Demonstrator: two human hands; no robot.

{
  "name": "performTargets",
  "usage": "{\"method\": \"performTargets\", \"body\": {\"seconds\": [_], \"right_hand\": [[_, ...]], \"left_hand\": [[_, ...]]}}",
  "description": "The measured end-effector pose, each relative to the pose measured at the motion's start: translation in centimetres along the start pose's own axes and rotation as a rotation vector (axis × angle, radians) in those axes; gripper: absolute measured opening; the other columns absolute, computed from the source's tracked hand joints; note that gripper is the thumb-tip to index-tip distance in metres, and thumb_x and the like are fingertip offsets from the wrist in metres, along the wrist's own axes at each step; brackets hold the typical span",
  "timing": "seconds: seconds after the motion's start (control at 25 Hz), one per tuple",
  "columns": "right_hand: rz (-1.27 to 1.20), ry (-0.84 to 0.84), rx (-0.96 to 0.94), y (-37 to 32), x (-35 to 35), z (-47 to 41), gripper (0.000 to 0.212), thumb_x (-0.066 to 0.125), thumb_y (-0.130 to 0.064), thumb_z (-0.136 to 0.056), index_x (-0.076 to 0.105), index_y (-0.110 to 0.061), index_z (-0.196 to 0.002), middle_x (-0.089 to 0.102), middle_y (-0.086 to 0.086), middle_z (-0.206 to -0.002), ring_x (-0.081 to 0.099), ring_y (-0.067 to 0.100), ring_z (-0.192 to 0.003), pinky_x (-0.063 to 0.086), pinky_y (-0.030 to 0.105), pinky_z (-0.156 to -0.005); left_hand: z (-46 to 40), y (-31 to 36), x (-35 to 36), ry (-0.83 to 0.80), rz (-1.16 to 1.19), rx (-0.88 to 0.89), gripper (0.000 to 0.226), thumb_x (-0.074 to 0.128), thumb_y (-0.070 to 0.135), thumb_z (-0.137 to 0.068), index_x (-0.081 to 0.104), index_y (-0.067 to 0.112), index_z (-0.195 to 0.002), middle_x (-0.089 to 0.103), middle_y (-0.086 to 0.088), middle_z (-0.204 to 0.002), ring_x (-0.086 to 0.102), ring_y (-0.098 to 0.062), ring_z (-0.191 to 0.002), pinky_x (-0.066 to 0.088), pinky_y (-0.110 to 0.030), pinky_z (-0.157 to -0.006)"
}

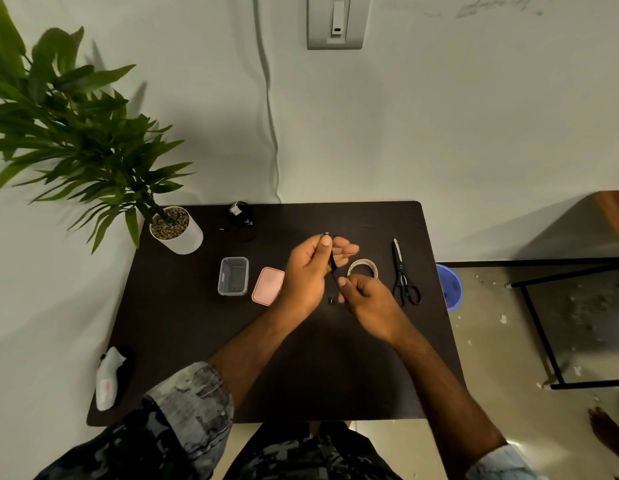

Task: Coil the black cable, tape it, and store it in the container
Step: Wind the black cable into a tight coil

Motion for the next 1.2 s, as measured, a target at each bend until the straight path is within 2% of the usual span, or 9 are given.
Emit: {"method": "performTargets", "body": {"seconds": [0.12, 0.2, 0.4, 0.48, 0.6, 0.84, 0.96, 1.08, 1.2], "right_hand": [[0.311, -0.107, -0.096, -3.0, -0.8, 1.7, 0.023, 0.06, -0.033, -0.105, 0.065, -0.024, -0.084, 0.066, -0.004, -0.071, 0.058, 0.004, -0.059, 0.048, 0.028, -0.061], [0.423, -0.112, -0.155, -5.1, -2.8, 2.0, 0.016, 0.065, -0.033, -0.101, 0.067, -0.026, -0.087, 0.07, -0.003, -0.078, 0.067, 0.012, -0.07, 0.057, 0.034, -0.069], [0.172, 0.025, -0.2, -6.3, -7.1, 0.3, 0.013, 0.074, -0.027, -0.097, 0.074, -0.017, -0.089, 0.073, 0.008, -0.076, 0.066, 0.023, -0.064, 0.057, 0.031, -0.065], [-0.082, 0.062, -0.199, -4.5, -6.4, -0.2, 0.016, 0.073, -0.021, -0.099, 0.072, -0.008, -0.091, 0.064, 0.016, -0.069, 0.054, 0.026, -0.054, 0.051, 0.033, -0.054], [-0.35, 0.1, -0.154, -1.7, -3.9, 0.2, 0.015, 0.064, -0.018, -0.105, 0.074, -0.01, -0.095, 0.06, -0.001, -0.061, 0.046, 0.011, -0.045, 0.041, 0.027, -0.046], [-0.269, 0.222, -0.173, -1.3, -1.9, 1.8, 0.02, 0.065, -0.02, -0.104, 0.08, -0.027, -0.116, 0.076, -0.011, -0.078, 0.059, 0.002, -0.049, 0.047, 0.018, -0.045], [-0.325, 0.233, -0.114, -1.0, -1.6, 2.0, 0.023, 0.072, -0.023, -0.1, 0.08, -0.021, -0.121, 0.081, 0.003, -0.091, 0.06, 0.0, -0.054, 0.048, 0.016, -0.049], [-0.377, 0.2, -0.08, -1.0, -1.4, 2.1, 0.028, 0.077, -0.025, -0.095, 0.079, -0.019, -0.122, 0.08, -0.002, -0.083, 0.057, -0.001, -0.053, 0.047, 0.014, -0.05], [-0.413, 0.213, -0.029, -0.5, -1.5, 1.7, 0.019, 0.078, -0.023, -0.095, 0.083, -0.019, -0.112, 0.077, -0.007, -0.073, 0.055, 0.001, -0.051, 0.047, 0.018, -0.051]], "left_hand": [[0.3, -0.7, -0.6, -0.066, -0.509, 0.14, 0.03, 0.044, 0.028, -0.11, 0.07, 0.015, -0.102, 0.078, 0.0, -0.099, 0.076, -0.014, -0.097, 0.062, -0.042, -0.089], [1.1, -2.1, -0.1, -0.195, -0.602, 0.119, 0.033, 0.043, 0.034, -0.108, 0.067, 0.02, -0.09, 0.072, 0.001, -0.082, 0.072, -0.018, -0.078, 0.06, -0.048, -0.076], [3.3, -3.2, 3.3, -0.352, -0.052, -0.186, 0.047, 0.032, 0.024, -0.107, 0.055, 0.012, -0.068, 0.044, -0.001, -0.053, 0.047, -0.018, -0.048, 0.041, -0.035, -0.058], [3.3, -2.7, 4.2, -0.311, 0.247, -0.305, 0.045, 0.033, 0.028, -0.101, 0.051, 0.017, -0.061, 0.036, 0.003, -0.049, 0.039, -0.014, -0.044, 0.034, -0.032, -0.054], [2.6, -2.7, 3.5, -0.158, 0.55, -0.363, 0.048, 0.033, 0.028, -0.105, 0.047, 0.019, -0.06, 0.034, 0.005, -0.048, 0.037, -0.011, -0.043, 0.035, -0.029, -0.053], [2.5, -5.2, 1.0, 0.131, 0.698, -0.421, 0.05, 0.042, 0.037, -0.107, 0.048, 0.021, -0.06, 0.039, 0.006, -0.047, 0.041, -0.008, -0.044, 0.038, -0.026, -0.053], [2.6, -5.4, 0.7, 0.174, 0.692, -0.416, 0.05, 0.045, 0.038, -0.106, 0.049, 0.021, -0.059, 0.04, 0.006, -0.047, 0.042, -0.009, -0.046, 0.038, -0.031, -0.064], [2.5, -5.2, 0.6, 0.204, 0.729, -0.408, 0.052, 0.046, 0.038, -0.105, 0.048, 0.021, -0.056, 0.04, 0.006, -0.044, 0.043, -0.008, -0.042, 0.041, -0.033, -0.07], [2.6, -4.9, 0.5, 0.22, 0.761, -0.412, 0.057, 0.044, 0.036, -0.106, 0.046, 0.022, -0.05, 0.038, 0.006, -0.04, 0.04, -0.008, -0.038, 0.041, -0.028, -0.057]]}}
Point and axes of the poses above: each hand's wrist, its own z-axis away from the middle knuckle, its own x-axis out of the palm, y = z × x, the point moved 9 cm from there along -z, towards the middle knuckle
